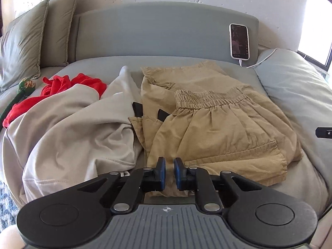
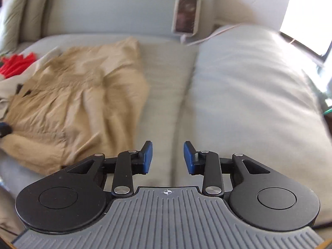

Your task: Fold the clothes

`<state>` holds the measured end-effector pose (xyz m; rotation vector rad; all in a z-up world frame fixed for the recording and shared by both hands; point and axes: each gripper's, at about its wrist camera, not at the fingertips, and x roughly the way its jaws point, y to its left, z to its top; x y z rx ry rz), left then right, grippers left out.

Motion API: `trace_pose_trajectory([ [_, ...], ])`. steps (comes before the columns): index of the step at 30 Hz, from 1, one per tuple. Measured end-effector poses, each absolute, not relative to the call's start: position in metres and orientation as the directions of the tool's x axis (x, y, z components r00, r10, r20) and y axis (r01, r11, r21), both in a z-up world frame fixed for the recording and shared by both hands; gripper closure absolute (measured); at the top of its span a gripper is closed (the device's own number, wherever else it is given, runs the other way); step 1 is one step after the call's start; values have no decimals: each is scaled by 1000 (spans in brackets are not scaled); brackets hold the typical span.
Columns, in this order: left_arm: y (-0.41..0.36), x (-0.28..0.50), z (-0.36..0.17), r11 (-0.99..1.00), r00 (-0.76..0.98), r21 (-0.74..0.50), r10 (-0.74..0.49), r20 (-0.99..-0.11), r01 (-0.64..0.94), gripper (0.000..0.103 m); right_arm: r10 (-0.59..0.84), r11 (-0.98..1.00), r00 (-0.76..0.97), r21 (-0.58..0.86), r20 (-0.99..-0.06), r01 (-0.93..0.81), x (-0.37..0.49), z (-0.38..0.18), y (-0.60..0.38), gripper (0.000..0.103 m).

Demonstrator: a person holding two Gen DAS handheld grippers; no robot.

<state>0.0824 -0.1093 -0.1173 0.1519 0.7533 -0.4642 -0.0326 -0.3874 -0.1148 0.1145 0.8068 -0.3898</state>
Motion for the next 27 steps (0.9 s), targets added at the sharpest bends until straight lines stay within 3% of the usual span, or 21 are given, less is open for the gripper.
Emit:
trace_pose_trajectory([
  [3, -108, 71, -103, 876, 652, -83, -414, -635, 476, 87, -218, 917, 694, 100, -686, 386, -46, -105, -397, 67],
  [6, -126, 71, -100, 862, 671, -51, -428, -605, 504, 86, -133, 942, 748, 151, -651, 299, -34, -104, -382, 75],
  [12, -134, 101, -137, 901, 634, -22, -323, -703, 434, 83, 45, 967, 744, 215, -666, 134, 11, -124, -345, 79],
  [15, -119, 102, -135, 890, 619, -47, -352, -702, 454, 84, -3, 987, 699, 108, -715, 115, 9, -144, -343, 82],
  [16, -114, 101, -131, 889, 609, -53, -354, -710, 455, 84, -27, 987, 698, 93, -716, 134, 3, -147, -351, 95],
  [18, -98, 96, -118, 899, 597, -98, -360, -717, 426, 84, -20, 961, 706, 180, -708, 208, -12, -143, -375, 97],
  [21, -66, 88, -104, 909, 581, -223, -398, -709, 351, 47, -54, 894, 699, 277, -713, 352, -35, -126, -407, 70],
  [23, -49, 87, -105, 880, 524, -374, -475, -707, 292, 43, -3, 834, 726, 398, -688, 381, -48, -119, -422, 31],
  [25, -35, 84, -108, 826, 475, -525, -554, -684, 208, 38, 71, 751, 759, 536, -647, 387, -60, -116, -434, 14],
  [27, -33, 77, -117, 765, 451, -632, -611, -651, 125, 36, 174, 625, 785, 683, -594, 378, -66, -123, -438, 12],
])
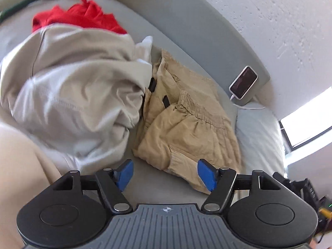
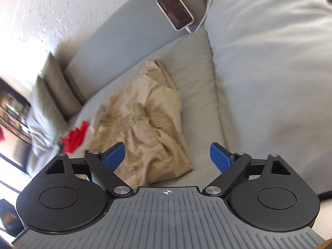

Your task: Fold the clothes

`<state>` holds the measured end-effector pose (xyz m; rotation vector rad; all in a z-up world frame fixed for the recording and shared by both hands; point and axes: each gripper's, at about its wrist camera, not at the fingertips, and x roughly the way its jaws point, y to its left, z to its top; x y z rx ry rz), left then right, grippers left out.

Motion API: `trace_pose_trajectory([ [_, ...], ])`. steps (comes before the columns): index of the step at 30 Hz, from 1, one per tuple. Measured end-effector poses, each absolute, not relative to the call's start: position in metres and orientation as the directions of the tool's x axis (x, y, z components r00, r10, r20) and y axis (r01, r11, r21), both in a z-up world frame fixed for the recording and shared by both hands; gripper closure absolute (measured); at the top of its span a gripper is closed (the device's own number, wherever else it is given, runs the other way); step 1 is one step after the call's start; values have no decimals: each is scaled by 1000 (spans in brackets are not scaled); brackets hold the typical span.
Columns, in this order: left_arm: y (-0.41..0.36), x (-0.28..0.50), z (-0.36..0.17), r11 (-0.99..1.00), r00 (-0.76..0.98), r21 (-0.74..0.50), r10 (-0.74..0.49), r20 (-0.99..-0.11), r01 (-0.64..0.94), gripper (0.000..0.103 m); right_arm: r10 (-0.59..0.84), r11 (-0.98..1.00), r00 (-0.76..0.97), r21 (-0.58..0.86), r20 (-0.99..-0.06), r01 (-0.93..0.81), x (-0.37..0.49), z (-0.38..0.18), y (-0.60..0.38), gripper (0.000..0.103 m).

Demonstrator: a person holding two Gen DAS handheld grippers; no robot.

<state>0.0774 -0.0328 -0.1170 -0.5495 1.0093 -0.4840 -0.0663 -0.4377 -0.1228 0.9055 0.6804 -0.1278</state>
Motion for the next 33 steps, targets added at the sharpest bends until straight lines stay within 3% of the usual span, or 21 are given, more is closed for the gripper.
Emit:
trace_pose_trajectory([
  [6, -61, 72, -144, 729, 433, -683, -628, -646, 39, 35, 343, 343, 802, 860, -490, 379, -64, -158, -423, 12],
  [12, -68, 76, -155, 732, 483, -682, -591, -646, -17, 34, 296, 283, 808, 854, -510, 436, -63, -189, -416, 13],
  [16, -68, 88, -160, 707, 519, -706, -588, -621, -43, 31, 269, 235, 842, 880, -468, 414, -54, -207, -417, 15],
  [22, -82, 104, -163, 704, 553, -710, -582, -596, -24, 25, 192, 363, 866, 854, -461, 373, -27, -205, -416, 9],
  [27, -87, 114, -167, 691, 568, -722, -580, -584, -37, 29, 137, 541, 878, 777, -459, 322, -1, -198, -410, 11],
  [28, -88, 116, -166, 693, 566, -719, -576, -590, -44, 34, 140, 573, 874, 758, -465, 312, 4, -197, -409, 14],
  [30, -87, 118, -164, 702, 556, -710, -568, -607, -58, 46, 150, 600, 857, 734, -493, 317, 8, -196, -411, 49],
  [31, -88, 119, -164, 712, 545, -699, -563, -622, -62, 57, 169, 583, 846, 743, -506, 329, 7, -197, -414, 77],
  [33, -88, 123, -163, 731, 518, -680, -563, -644, -50, 68, 192, 555, 834, 758, -517, 342, 4, -199, -419, 88],
])
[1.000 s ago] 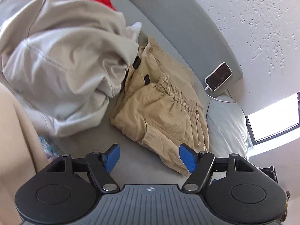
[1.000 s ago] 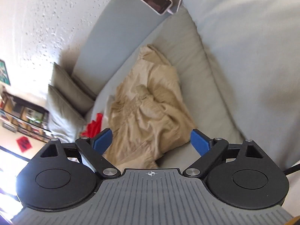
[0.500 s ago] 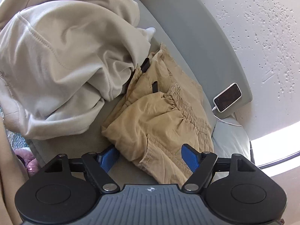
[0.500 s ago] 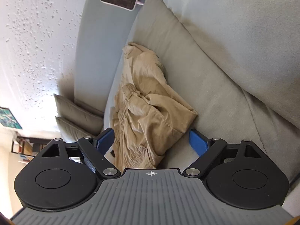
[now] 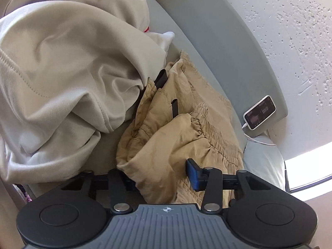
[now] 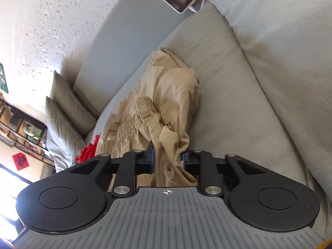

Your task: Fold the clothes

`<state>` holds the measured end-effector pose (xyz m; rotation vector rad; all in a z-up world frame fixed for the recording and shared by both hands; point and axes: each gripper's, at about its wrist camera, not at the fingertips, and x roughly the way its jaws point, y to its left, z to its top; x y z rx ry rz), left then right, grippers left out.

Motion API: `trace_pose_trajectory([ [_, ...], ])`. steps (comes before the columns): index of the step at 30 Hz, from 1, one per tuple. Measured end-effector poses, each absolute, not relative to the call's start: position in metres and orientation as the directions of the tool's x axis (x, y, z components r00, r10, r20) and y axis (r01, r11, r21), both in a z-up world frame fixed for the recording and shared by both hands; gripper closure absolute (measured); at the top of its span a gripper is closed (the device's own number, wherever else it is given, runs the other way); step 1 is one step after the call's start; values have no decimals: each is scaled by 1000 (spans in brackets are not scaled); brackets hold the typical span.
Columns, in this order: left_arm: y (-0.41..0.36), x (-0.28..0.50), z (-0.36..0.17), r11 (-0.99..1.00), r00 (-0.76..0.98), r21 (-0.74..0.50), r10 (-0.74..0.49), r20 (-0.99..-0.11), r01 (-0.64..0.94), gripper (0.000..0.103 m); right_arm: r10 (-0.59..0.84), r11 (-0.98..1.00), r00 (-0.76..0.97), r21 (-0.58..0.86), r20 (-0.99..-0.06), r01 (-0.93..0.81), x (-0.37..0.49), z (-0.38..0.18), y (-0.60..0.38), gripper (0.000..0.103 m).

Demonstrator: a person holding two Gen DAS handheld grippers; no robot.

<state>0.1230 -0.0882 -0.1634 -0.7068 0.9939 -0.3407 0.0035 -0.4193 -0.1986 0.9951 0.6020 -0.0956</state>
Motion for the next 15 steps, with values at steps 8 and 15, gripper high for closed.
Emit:
trace_pose_trajectory([
  [8, -104, 126, -130, 744, 429, -639, -650, -627, 195, 84, 102, 575, 819, 706, -564, 414, -30, -157, -408, 94],
  [15, -90, 89, -134, 725, 364, -651, -682, -634, 224, 84, 84, 526, 798, 707, -597, 473, -98, -148, -396, 94],
])
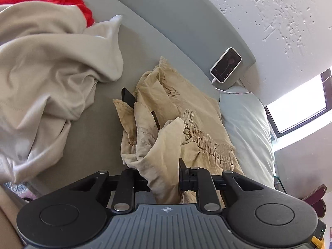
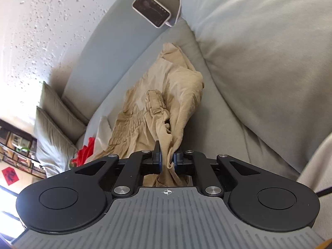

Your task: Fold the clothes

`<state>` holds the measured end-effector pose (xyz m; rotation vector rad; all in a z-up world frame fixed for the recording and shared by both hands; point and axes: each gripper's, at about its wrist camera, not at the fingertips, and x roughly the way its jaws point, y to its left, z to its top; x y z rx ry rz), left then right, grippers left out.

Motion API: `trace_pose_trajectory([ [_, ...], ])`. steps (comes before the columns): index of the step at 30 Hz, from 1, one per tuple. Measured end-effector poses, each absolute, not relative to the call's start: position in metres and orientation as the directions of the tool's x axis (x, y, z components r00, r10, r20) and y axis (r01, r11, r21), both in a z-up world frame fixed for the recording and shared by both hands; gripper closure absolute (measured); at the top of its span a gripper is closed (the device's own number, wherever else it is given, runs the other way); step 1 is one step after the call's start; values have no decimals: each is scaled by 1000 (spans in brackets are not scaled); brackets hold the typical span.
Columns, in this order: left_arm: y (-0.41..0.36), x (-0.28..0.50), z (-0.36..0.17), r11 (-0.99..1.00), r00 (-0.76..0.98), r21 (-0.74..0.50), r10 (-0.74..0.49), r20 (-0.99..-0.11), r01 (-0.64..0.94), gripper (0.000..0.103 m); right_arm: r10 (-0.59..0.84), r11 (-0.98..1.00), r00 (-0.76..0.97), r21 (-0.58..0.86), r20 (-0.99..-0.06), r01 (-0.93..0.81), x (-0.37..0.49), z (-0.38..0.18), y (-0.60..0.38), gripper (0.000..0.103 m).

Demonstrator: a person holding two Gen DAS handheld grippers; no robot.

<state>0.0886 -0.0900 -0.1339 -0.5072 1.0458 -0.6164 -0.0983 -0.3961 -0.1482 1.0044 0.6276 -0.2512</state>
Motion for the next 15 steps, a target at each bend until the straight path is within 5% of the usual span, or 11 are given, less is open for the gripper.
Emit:
trace_pose_trajectory([
  [7, -73, 73, -156, 744, 387, -658, -644, -660, 116, 78, 111, 588, 745, 648, -657, 484, -101, -158, -385, 85],
  [9, -72, 69, -149, 774, 412, -621, -610, -677, 124, 70, 113, 627, 723, 614, -681, 480, -99, -157, -384, 74],
  [11, -71, 66, -139, 809, 436, -574, -567, -699, 130, 61, 112, 635, 708, 598, -697, 488, -104, -151, -386, 53],
  [15, -54, 52, -116, 838, 505, -517, -526, -684, 172, 43, 66, 647, 724, 581, -687, 493, -125, -131, -394, 40],
])
